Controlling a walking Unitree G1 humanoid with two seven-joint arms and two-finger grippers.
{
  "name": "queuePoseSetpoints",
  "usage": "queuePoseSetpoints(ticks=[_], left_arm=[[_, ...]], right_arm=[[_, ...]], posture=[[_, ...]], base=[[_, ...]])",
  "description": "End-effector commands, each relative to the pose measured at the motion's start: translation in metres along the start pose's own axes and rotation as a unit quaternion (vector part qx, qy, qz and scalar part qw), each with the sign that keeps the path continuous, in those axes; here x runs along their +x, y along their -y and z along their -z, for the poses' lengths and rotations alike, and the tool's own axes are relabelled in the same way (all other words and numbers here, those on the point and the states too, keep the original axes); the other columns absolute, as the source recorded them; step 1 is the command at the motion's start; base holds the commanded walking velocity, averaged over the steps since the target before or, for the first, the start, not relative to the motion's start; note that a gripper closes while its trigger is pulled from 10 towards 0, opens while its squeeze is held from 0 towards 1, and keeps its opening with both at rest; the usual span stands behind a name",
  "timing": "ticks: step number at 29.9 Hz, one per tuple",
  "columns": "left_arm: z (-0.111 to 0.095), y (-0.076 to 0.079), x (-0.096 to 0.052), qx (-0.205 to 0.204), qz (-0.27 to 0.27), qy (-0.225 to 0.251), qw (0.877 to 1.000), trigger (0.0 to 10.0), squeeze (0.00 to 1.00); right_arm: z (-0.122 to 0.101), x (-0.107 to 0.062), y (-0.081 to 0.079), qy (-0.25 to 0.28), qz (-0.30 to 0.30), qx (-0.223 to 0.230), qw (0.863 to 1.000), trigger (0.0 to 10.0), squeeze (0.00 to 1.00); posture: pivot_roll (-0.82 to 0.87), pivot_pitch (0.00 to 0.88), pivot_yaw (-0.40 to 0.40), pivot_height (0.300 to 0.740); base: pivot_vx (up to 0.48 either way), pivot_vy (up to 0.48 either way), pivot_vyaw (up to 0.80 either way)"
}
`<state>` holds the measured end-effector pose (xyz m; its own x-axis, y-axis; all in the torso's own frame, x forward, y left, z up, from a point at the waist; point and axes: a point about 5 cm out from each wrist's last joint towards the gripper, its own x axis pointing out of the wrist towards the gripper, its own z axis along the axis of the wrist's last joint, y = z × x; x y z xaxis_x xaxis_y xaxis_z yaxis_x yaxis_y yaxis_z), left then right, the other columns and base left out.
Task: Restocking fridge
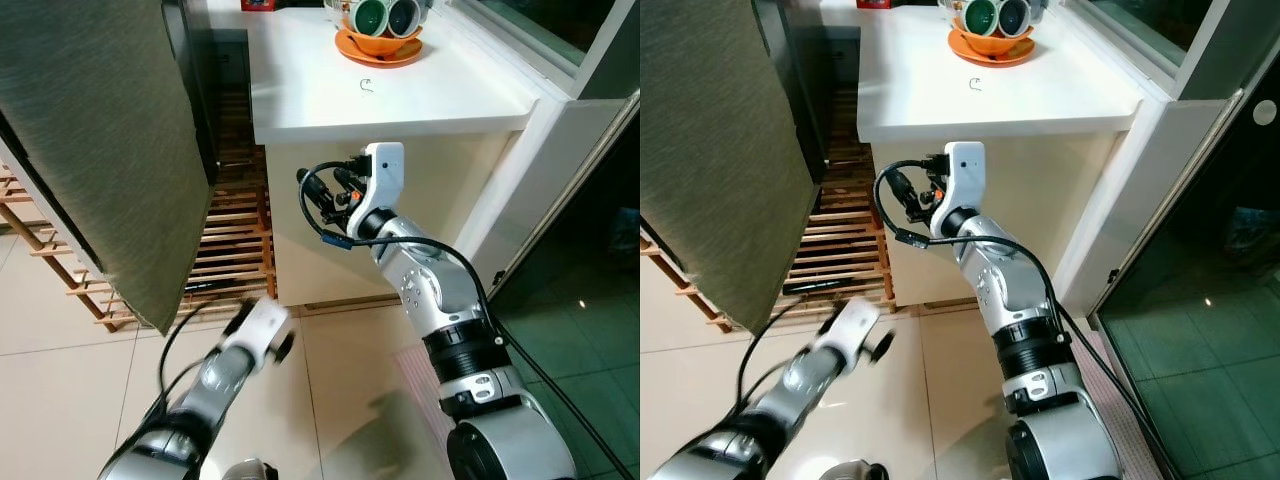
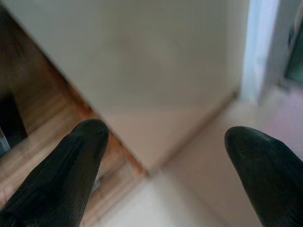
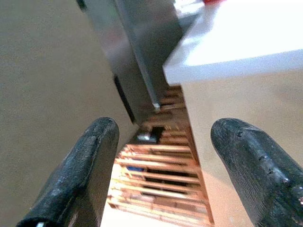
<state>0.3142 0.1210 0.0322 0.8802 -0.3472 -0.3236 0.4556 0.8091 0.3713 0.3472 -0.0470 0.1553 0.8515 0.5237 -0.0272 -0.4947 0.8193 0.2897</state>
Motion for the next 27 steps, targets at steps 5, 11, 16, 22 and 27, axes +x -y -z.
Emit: queuePoseSetpoints(ticks=[5, 11, 16, 22, 27], left_arm=[[-0.025, -0.036, -0.003, -0.019, -0.095, 0.064, 0.993, 10.0, 0.0], [-0.032, -0.062, -0.011, -0.046, -0.182, 0.068, 0.98, 10.0, 0.0], [-0.04, -0.072, -0.024, -0.089, -0.24, 0.094, 0.962, 10.0, 0.0], [-0.041, -0.066, -0.029, -0.1, -0.245, 0.094, 0.96, 10.0, 0.0], [-0.047, -0.071, -0.032, -0.1, -0.266, 0.098, 0.954, 10.0, 0.0]], right_arm=[[0.015, -0.009, 0.014, -0.014, 0.033, -0.013, 0.999, 10.0, 0.0], [0.021, -0.015, 0.022, -0.019, 0.045, -0.026, 0.998, 10.0, 0.0], [0.025, -0.023, 0.038, -0.021, 0.068, -0.084, 0.994, 10.0, 0.0], [0.024, -0.024, 0.042, -0.011, 0.073, -0.081, 0.994, 10.0, 0.0], [0.025, -0.022, 0.041, -0.007, 0.069, -0.083, 0.994, 10.0, 0.0]], posture=[[0.01, 0.0, -0.004, 0.74], [0.02, 0.0, -0.003, 0.74], [0.02, 0.0, -0.003, 0.74], [0.02, 0.0, -0.003, 0.74], [0.02, 0.0, -0.003, 0.74]], base=[[0.0, 0.0, 0.0], [0.0, 0.0, 0.0], [0.0, 0.0, 0.0], [0.0, 0.0, 0.45], [0.0, 0.0, 0.67]])
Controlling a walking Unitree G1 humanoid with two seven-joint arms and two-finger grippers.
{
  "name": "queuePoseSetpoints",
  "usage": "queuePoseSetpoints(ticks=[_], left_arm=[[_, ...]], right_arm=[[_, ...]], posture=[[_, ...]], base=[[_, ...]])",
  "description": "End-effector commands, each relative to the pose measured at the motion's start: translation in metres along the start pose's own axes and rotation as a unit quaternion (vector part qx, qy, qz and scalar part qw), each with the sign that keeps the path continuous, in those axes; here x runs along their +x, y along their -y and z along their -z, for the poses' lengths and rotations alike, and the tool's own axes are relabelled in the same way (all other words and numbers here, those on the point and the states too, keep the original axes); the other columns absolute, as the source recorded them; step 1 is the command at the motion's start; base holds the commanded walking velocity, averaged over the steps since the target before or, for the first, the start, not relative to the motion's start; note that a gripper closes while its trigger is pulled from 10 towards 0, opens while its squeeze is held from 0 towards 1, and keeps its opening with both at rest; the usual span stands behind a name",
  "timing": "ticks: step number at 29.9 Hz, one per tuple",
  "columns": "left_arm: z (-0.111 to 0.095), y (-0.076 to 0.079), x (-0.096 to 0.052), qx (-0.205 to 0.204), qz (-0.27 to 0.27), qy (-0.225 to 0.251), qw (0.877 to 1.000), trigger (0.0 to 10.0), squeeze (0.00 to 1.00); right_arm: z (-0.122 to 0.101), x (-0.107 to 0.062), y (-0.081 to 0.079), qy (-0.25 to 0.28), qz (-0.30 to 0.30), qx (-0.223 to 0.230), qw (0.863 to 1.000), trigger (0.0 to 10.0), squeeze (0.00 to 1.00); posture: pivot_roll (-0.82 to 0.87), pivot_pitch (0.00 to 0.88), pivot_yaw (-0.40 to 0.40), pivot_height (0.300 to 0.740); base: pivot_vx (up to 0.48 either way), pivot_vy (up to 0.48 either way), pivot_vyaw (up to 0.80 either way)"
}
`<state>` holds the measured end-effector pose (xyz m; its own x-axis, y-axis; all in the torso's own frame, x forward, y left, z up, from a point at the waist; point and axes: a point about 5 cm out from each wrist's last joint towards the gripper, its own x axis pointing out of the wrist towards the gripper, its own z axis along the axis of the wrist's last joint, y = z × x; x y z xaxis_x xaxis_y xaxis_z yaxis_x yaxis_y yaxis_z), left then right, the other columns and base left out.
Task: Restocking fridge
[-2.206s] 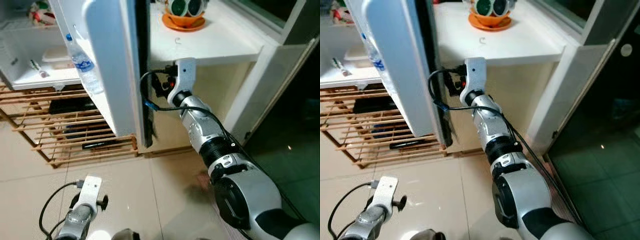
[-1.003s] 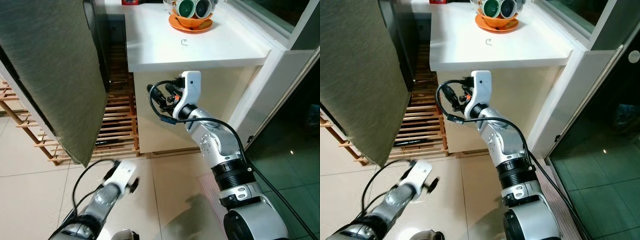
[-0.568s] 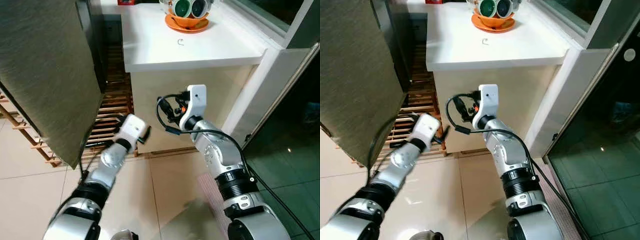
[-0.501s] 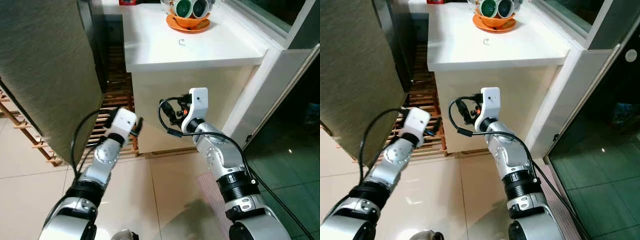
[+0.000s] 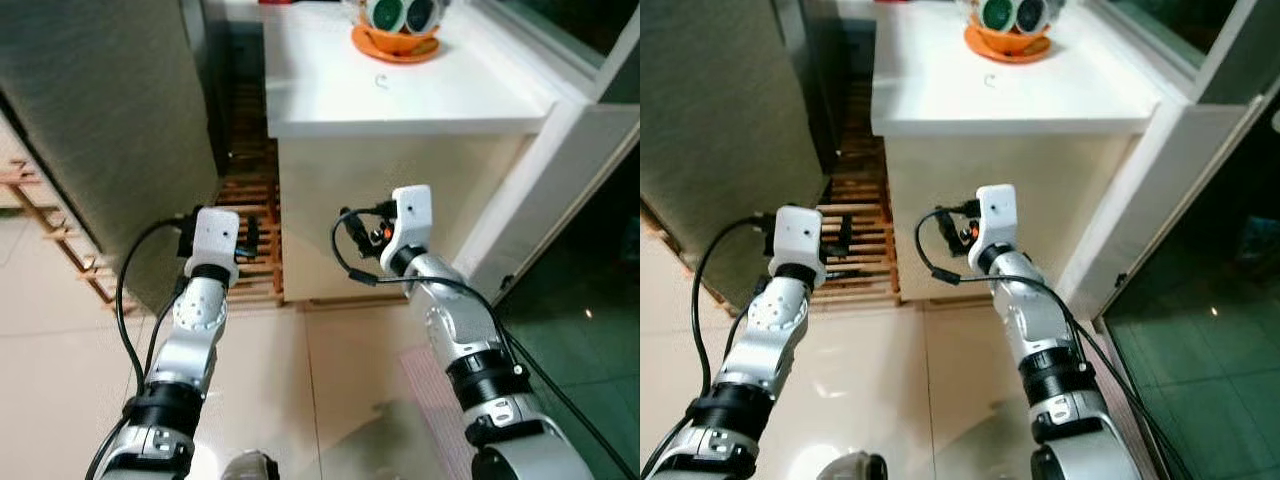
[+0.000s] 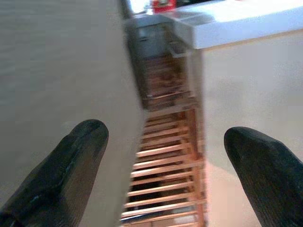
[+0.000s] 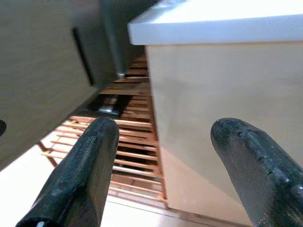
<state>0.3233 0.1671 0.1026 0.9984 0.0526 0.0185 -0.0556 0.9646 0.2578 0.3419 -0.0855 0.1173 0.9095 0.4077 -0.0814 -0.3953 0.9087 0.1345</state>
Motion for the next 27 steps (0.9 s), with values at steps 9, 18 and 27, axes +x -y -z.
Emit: queuePoseSetpoints(ticks=[9, 18, 27], left_arm=[[-0.01, -0.012, 0.003, 0.0, -0.044, 0.004, 0.999, 10.0, 0.0], [-0.015, -0.008, 0.004, -0.029, -0.046, 0.008, 0.999, 10.0, 0.0], [-0.013, -0.016, 0.005, -0.047, -0.075, -0.002, 0.996, 10.0, 0.0]], right_arm=[[-0.004, 0.003, -0.001, 0.015, -0.009, -0.009, 1.0, 10.0, 0.0], [-0.001, 0.004, 0.002, 0.01, 0.008, -0.007, 1.0, 10.0, 0.0], [0.003, 0.003, 0.002, 0.004, 0.004, -0.006, 1.0, 10.0, 0.0]], posture=[[0.02, 0.0, -0.004, 0.74], [0.01, 0.0, -0.003, 0.74], [0.01, 0.0, -0.002, 0.74]], base=[[0.0, 0.0, 0.63], [0.112, 0.148, 0.13], [0.0, 0.458, 0.0]])
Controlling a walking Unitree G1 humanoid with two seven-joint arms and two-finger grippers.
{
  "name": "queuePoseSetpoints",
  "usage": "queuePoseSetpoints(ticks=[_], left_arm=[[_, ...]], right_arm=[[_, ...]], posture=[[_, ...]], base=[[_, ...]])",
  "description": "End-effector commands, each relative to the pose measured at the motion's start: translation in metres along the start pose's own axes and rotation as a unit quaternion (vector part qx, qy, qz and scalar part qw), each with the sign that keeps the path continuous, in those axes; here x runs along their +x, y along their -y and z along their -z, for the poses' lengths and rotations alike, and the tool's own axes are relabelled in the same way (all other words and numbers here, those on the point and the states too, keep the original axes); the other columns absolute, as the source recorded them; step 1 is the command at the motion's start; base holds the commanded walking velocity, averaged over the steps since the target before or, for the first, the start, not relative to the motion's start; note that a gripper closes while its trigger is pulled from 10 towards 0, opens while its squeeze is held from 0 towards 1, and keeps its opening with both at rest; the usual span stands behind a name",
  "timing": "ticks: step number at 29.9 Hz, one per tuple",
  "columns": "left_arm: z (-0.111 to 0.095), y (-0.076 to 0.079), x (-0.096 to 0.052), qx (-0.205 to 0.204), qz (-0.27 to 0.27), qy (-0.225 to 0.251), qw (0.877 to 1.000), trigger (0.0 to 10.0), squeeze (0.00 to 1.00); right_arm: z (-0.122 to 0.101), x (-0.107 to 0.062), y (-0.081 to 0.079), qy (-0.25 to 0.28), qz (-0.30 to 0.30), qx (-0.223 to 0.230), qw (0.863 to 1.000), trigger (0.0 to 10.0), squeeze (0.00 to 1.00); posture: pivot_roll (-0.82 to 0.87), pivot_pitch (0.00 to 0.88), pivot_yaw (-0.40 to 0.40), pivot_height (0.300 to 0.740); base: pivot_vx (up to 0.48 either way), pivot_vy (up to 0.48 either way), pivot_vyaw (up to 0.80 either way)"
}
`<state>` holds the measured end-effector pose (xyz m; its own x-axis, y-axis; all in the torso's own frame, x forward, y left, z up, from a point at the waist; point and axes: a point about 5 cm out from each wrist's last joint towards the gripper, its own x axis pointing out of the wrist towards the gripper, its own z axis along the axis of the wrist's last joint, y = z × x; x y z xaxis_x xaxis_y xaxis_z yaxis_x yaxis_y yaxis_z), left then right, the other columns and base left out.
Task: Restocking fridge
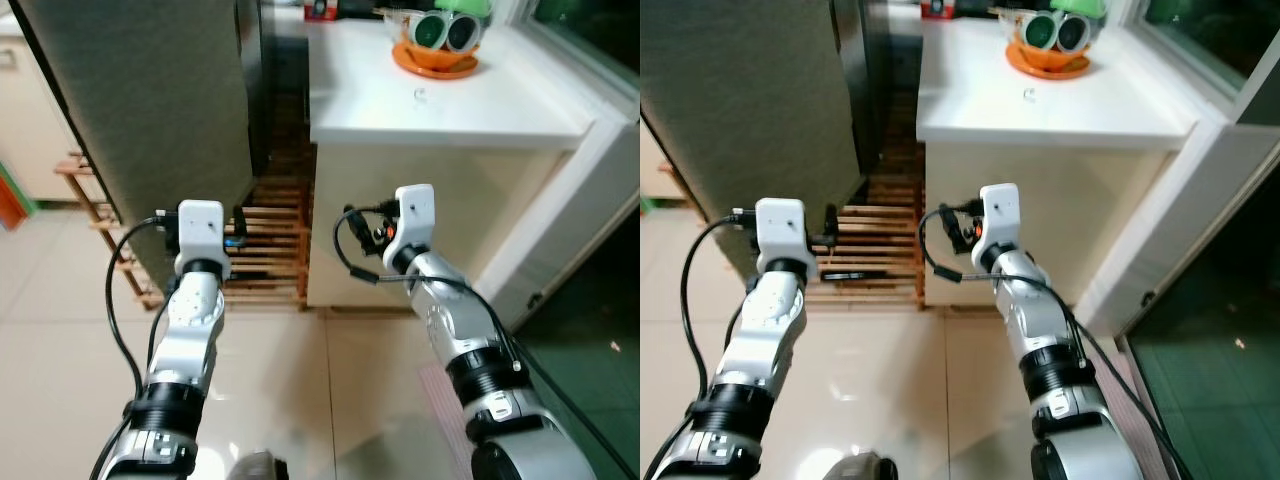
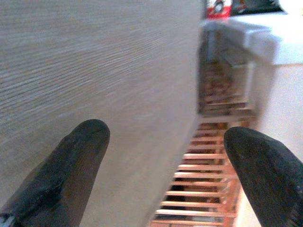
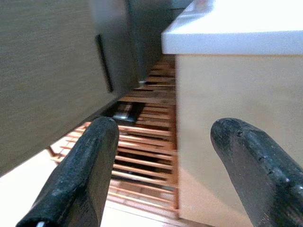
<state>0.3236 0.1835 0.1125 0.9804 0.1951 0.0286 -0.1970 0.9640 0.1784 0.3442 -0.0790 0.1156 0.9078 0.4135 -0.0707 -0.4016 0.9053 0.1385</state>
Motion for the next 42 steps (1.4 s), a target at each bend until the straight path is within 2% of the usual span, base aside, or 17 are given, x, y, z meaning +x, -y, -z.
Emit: queuePoseSetpoints(ticks=[1, 7, 18, 23, 27, 29, 34, 42], left_arm=[[-0.007, 0.002, 0.003, -0.009, -0.007, 0.008, 1.0, 10.0, 0.0], [-0.006, 0.0, 0.004, -0.009, -0.012, 0.005, 1.0, 10.0, 0.0], [-0.004, -0.001, 0.005, -0.014, -0.02, -0.002, 1.0, 10.0, 0.0], [-0.001, 0.003, 0.006, -0.015, -0.019, -0.019, 1.0, 10.0, 0.0], [0.0, 0.006, 0.006, -0.017, -0.006, -0.018, 1.0, 10.0, 0.0], [0.0, 0.011, 0.006, -0.034, 0.019, -0.017, 0.999, 10.0, 0.0], [-0.002, 0.012, 0.004, -0.028, 0.022, -0.007, 0.999, 10.0, 0.0], [0.0, 0.014, 0.005, -0.015, 0.04, -0.014, 0.999, 10.0, 0.0]], right_arm=[[0.001, -0.002, 0.006, -0.001, 0.006, -0.007, 1.0, 10.0, 0.0], [0.001, -0.002, 0.006, 0.002, 0.0, -0.008, 1.0, 10.0, 0.0], [0.002, -0.002, 0.003, 0.002, -0.007, -0.012, 1.0, 10.0, 0.0], [0.004, -0.001, 0.006, -0.003, 0.001, -0.009, 1.0, 10.0, 0.0], [0.005, -0.001, 0.004, -0.003, -0.003, -0.011, 1.0, 10.0, 0.0], [0.005, -0.001, 0.002, -0.001, -0.005, -0.015, 1.0, 10.0, 0.0], [0.006, -0.002, 0.0, 0.002, -0.004, -0.027, 1.0, 10.0, 0.0], [0.011, -0.005, -0.005, 0.002, -0.005, -0.024, 1.0, 10.0, 0.0]], posture=[[0.01, 0.0, -0.002, 0.74], [0.01, 0.0, -0.001, 0.74], [0.01, 0.0, 0.001, 0.74], [0.01, 0.0, 0.003, 0.74], [0.01, 0.0, 0.003, 0.74], [0.01, 0.0, 0.002, 0.74], [0.01, 0.0, 0.003, 0.74], [0.0, 0.0, 0.009, 0.74]], base=[[0.0, 0.461, 0.0], [0.0, 0.461, 0.0], [0.0, 0.461, 0.6], [0.0, 0.0, 0.0], [0.0, 0.0, 0.0], [0.0, 0.0, 0.0], [0.0, 0.0, 0.0], [0.421, 0.1, 0.0]])
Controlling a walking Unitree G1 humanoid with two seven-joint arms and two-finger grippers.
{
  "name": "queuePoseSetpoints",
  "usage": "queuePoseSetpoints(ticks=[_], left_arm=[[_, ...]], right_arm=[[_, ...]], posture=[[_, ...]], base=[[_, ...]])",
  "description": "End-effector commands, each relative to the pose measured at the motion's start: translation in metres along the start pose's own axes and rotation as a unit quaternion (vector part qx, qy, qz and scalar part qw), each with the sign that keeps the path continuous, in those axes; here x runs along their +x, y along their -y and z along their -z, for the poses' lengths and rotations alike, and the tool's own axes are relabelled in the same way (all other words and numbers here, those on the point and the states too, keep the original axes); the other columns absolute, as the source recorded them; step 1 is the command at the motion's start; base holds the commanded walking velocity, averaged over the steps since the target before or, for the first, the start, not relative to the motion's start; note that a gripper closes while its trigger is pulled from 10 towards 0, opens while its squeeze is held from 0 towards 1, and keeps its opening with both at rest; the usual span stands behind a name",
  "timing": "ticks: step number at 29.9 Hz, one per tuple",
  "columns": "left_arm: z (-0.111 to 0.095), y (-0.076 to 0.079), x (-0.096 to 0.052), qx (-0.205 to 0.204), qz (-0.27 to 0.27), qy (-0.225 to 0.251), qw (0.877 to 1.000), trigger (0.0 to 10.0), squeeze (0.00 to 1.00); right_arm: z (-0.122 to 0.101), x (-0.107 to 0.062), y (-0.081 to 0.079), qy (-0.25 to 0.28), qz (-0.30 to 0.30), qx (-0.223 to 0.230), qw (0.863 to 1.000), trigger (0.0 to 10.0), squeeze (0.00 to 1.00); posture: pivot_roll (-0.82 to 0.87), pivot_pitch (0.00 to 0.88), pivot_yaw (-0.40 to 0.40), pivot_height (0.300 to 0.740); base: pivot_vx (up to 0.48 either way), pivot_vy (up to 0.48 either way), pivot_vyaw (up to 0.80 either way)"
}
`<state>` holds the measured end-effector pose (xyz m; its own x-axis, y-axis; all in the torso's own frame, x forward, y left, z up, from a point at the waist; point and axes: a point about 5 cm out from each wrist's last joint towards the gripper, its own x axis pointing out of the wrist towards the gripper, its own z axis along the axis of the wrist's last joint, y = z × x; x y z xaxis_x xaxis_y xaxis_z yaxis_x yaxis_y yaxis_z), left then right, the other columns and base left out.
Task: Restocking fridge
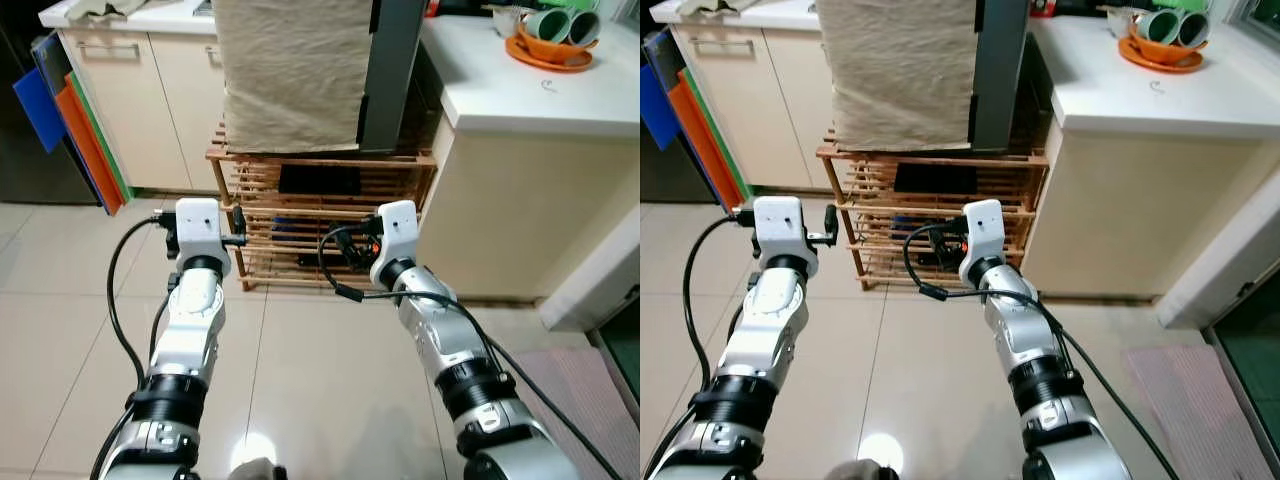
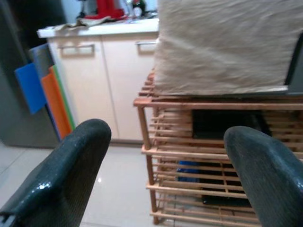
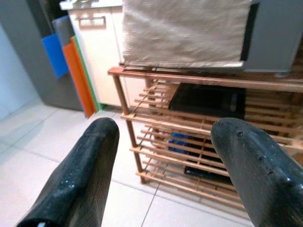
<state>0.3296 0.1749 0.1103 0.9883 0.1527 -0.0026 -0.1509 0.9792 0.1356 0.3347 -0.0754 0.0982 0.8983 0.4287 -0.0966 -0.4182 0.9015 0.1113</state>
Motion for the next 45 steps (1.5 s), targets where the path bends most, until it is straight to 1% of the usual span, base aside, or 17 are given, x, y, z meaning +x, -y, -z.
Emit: queuePoseSetpoints(ticks=[1, 9, 12, 15, 17, 21, 26, 27, 28, 29, 32, 36, 37, 38, 40, 42, 45], left_arm=[[0.0, 0.005, 0.001, 0.009, 0.017, -0.005, 1.0, 10.0, 0.0], [0.002, 0.004, 0.002, 0.003, 0.02, -0.01, 1.0, 10.0, 0.0], [0.0, 0.002, 0.003, -0.012, 0.017, 0.001, 1.0, 10.0, 0.0], [-0.006, 0.0, 0.002, -0.006, 0.024, 0.021, 0.999, 10.0, 0.0], [-0.008, 0.0, 0.002, -0.009, 0.031, 0.026, 0.999, 10.0, 0.0], [-0.007, 0.002, 0.002, -0.003, 0.035, 0.024, 0.999, 10.0, 0.0], [-0.009, 0.011, 0.002, -0.002, 0.079, 0.03, 0.996, 10.0, 0.0], [-0.012, 0.015, 0.002, -0.01, 0.094, 0.037, 0.995, 10.0, 0.0], [-0.012, 0.015, 0.002, -0.01, 0.094, 0.037, 0.995, 10.0, 0.0], [-0.015, 0.02, 0.002, -0.012, 0.114, 0.046, 0.992, 10.0, 0.0], [-0.014, 0.025, 0.002, 0.005, 0.132, 0.04, 0.99, 10.0, 0.0], [-0.012, 0.033, 0.0, 0.005, 0.174, 0.041, 0.984, 10.0, 0.0], [-0.012, 0.033, 0.0, 0.005, 0.174, 0.041, 0.984, 10.0, 0.0], [-0.013, 0.038, -0.002, 0.011, 0.197, 0.045, 0.979, 10.0, 0.0], [-0.013, 0.043, -0.005, 0.009, 0.221, 0.05, 0.974, 10.0, 0.0], [-0.013, 0.049, -0.007, -0.002, 0.252, 0.048, 0.966, 10.0, 0.0], [-0.015, 0.054, -0.008, -0.007, 0.278, 0.051, 0.959, 10.0, 0.0]], right_arm=[[-0.007, 0.001, 0.0, 0.016, 0.003, -0.009, 1.0, 10.0, 0.0], [-0.006, 0.0, -0.001, 0.02, 0.007, -0.007, 1.0, 10.0, 0.0], [-0.01, -0.004, 0.009, 0.044, 0.053, -0.021, 0.997, 10.0, 0.0], [-0.013, -0.01, 0.023, 0.067, 0.106, -0.036, 0.991, 10.0, 0.0], [-0.012, -0.017, 0.034, 0.075, 0.147, -0.035, 0.986, 10.0, 0.0], [-0.012, -0.021, 0.037, 0.082, 0.158, -0.036, 0.983, 10.0, 0.0], [-0.007, -0.022, 0.033, 0.076, 0.154, -0.044, 0.984, 10.0, 0.0], [-0.006, -0.022, 0.032, 0.076, 0.153, -0.043, 0.984, 10.0, 0.0], [-0.006, -0.022, 0.032, 0.076, 0.153, -0.043, 0.984, 10.0, 0.0], [-0.006, -0.022, 0.03, 0.077, 0.153, -0.04, 0.984, 10.0, 0.0], [-0.005, -0.021, 0.03, 0.078, 0.154, -0.04, 0.984, 10.0, 0.0], [-0.006, -0.023, 0.031, 0.083, 0.162, -0.037, 0.983, 10.0, 0.0], [-0.006, -0.023, 0.031, 0.083, 0.162, -0.037, 0.983, 10.0, 0.0], [-0.005, -0.024, 0.032, 0.085, 0.169, -0.037, 0.981, 10.0, 0.0], [-0.005, -0.025, 0.034, 0.085, 0.173, -0.037, 0.98, 10.0, 0.0], [-0.003, -0.026, 0.035, 0.083, 0.177, -0.036, 0.98, 10.0, 0.0], [-0.002, -0.027, 0.037, 0.082, 0.181, -0.038, 0.979, 10.0, 0.0]], posture=[[0.0, 0.0, 0.01, 0.74], [0.0, 0.0, 0.009, 0.74], [0.0, 0.0, 0.007, 0.74], [0.0, 0.0, 0.008, 0.74], [0.0, 0.0, 0.011, 0.74], [0.0, 0.0, 0.014, 0.74], [-0.01, 0.0, 0.014, 0.74], [-0.01, 0.0, 0.015, 0.74], [-0.01, 0.0, 0.015, 0.74], [-0.01, 0.0, 0.015, 0.74], [-0.01, 0.0, 0.016, 0.74], [-0.01, 0.0, 0.017, 0.74], [-0.01, 0.0, 0.017, 0.74], [-0.01, 0.0, 0.018, 0.74], [-0.01, 0.0, 0.018, 0.74], [-0.02, 0.0, 0.018, 0.74], [-0.02, 0.0, 0.02, 0.74]], base=[[0.442, 0.0, 0.0], [0.446, 0.0, 0.0], [0.447, 0.0, 0.0], [0.447, 0.0, 0.0], [0.448, 0.0, 0.0], [0.209, 0.07, -0.14], [0.0, 0.0, -0.79], [0.0, 0.0, -0.78], [0.0, 0.0, -0.78], [0.0, 0.0, -0.78], [0.0, 0.0, -0.78], [0.0, 0.12, -0.78], [0.0, 0.48, -0.78], [0.0, 0.48, -0.78], [0.0, 0.48, -0.78], [0.0, 0.48, -0.78], [0.0, 0.48, -0.78]])
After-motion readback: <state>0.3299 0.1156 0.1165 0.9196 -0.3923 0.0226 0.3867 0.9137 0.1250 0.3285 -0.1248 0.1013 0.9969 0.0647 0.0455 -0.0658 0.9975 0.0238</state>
